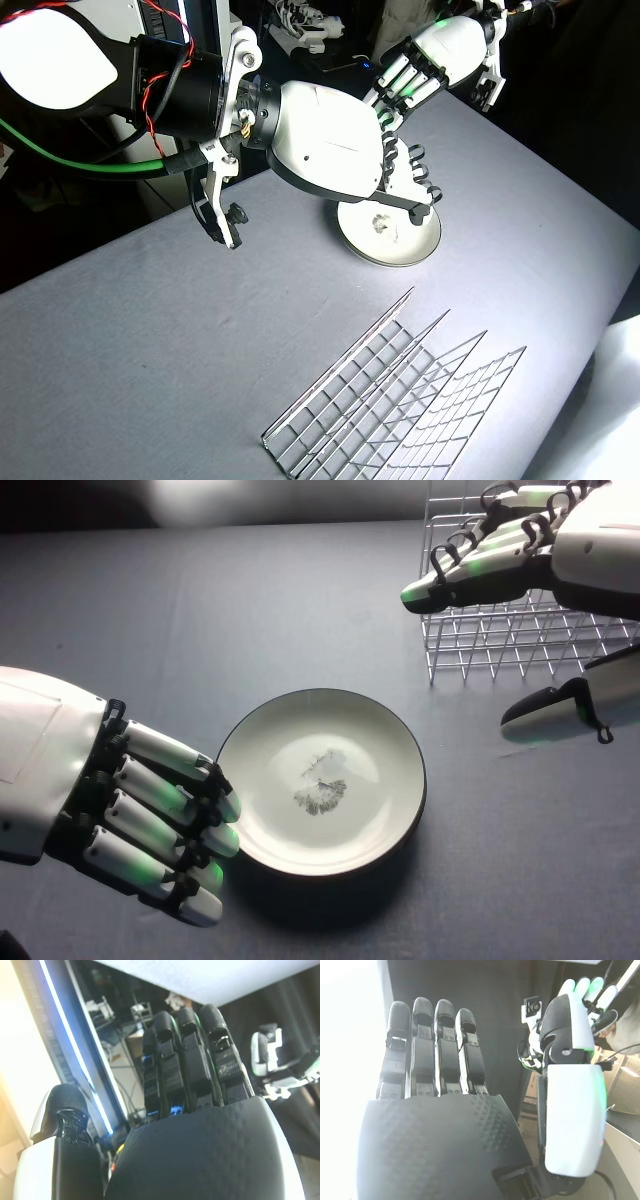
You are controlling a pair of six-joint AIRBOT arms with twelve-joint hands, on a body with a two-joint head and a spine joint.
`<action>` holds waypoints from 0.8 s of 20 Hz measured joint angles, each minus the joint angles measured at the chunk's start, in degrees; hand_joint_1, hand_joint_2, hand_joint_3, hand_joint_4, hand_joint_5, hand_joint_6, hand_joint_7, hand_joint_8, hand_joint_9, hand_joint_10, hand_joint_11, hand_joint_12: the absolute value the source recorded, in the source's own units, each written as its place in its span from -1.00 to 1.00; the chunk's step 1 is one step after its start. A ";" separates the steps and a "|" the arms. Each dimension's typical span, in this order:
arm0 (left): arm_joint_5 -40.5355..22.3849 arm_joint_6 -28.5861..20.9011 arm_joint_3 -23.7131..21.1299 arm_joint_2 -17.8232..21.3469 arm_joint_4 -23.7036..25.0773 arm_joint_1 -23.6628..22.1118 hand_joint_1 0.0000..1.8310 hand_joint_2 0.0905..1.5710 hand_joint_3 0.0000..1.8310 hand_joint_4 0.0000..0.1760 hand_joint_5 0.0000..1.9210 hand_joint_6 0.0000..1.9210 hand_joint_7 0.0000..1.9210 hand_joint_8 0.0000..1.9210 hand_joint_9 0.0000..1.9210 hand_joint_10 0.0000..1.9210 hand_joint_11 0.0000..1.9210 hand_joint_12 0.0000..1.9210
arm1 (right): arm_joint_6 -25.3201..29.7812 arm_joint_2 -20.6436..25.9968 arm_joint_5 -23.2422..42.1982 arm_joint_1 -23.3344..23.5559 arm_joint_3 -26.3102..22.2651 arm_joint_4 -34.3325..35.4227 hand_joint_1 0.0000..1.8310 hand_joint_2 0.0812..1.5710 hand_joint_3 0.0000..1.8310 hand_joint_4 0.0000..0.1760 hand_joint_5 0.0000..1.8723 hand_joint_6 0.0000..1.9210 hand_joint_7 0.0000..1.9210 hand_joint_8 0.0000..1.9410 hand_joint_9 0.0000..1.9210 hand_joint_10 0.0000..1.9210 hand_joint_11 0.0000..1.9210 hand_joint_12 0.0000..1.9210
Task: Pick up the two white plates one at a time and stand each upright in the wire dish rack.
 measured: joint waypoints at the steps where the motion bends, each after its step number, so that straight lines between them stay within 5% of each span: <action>1: 0.00 0.46 0.02 0.00 0.26 0.00 -1.00 0.30 -0.90 -1.00 -1.00 -1.00 -1.00 -1.00 -1.00 -1.00 -1.00 -1.00 | -0.04 0.24 0.33 0.02 0.00 -0.42 -1.00 0.57 -0.95 -1.00 -0.77 -0.97 -0.78 -0.97 -0.83 -0.96 -1.00 -0.59; 9: -0.20 0.00 0.50 0.02 -0.17 -1.79 -1.00 0.36 -0.98 -1.00 -1.00 -1.00 -1.00 -1.00 -1.00 -1.00 -1.00 -1.00 | 0.09 0.22 1.27 -0.42 0.28 -0.28 -1.00 0.61 -1.00 -1.00 -0.79 -1.00 -0.82 -1.00 -0.86 -1.00 -1.00 -0.67; 12: 0.04 0.87 0.48 0.00 0.24 -1.18 -1.00 0.37 -0.98 -1.00 -1.00 -1.00 -1.00 -1.00 -1.00 -1.00 -1.00 -1.00 | 0.09 0.22 1.33 -0.63 0.28 -0.28 -1.00 0.59 -1.00 -1.00 -0.73 -0.99 -0.75 -0.99 -0.79 -0.99 -1.00 -0.49; 16: 3.15 2.21 0.55 -1.16 1.81 -1.20 -1.00 0.36 -0.99 -1.00 -1.00 -1.00 -1.00 -1.00 -1.00 -1.00 -1.00 -1.00 | 0.07 0.22 1.31 -0.63 0.28 -0.31 -1.00 0.60 -1.00 -1.00 -0.76 -1.00 -0.77 -0.99 -0.82 -1.00 -1.00 -0.53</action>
